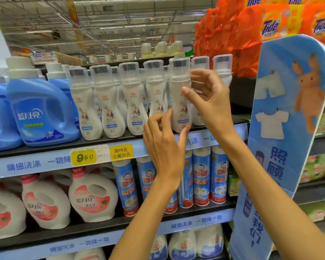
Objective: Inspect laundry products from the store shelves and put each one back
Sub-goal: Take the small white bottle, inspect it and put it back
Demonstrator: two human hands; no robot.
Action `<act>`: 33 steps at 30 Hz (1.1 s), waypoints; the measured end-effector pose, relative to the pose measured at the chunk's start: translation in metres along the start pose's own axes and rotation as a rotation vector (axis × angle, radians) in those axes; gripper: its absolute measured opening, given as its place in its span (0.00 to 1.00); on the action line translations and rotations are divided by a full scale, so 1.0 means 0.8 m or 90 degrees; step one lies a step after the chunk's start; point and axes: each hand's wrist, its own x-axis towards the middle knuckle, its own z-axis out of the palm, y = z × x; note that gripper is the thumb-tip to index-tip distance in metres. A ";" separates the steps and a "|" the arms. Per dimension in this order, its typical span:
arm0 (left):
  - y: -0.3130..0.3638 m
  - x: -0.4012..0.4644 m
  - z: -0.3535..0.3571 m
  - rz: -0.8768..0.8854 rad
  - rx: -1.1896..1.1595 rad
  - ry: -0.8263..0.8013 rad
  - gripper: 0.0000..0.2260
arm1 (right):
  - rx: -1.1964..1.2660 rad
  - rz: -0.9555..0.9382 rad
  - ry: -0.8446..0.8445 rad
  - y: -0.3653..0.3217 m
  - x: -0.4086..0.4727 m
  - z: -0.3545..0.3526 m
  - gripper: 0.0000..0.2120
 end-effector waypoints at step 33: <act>0.013 0.001 0.013 -0.023 0.061 0.015 0.26 | -0.281 -0.104 0.150 0.026 0.007 -0.026 0.18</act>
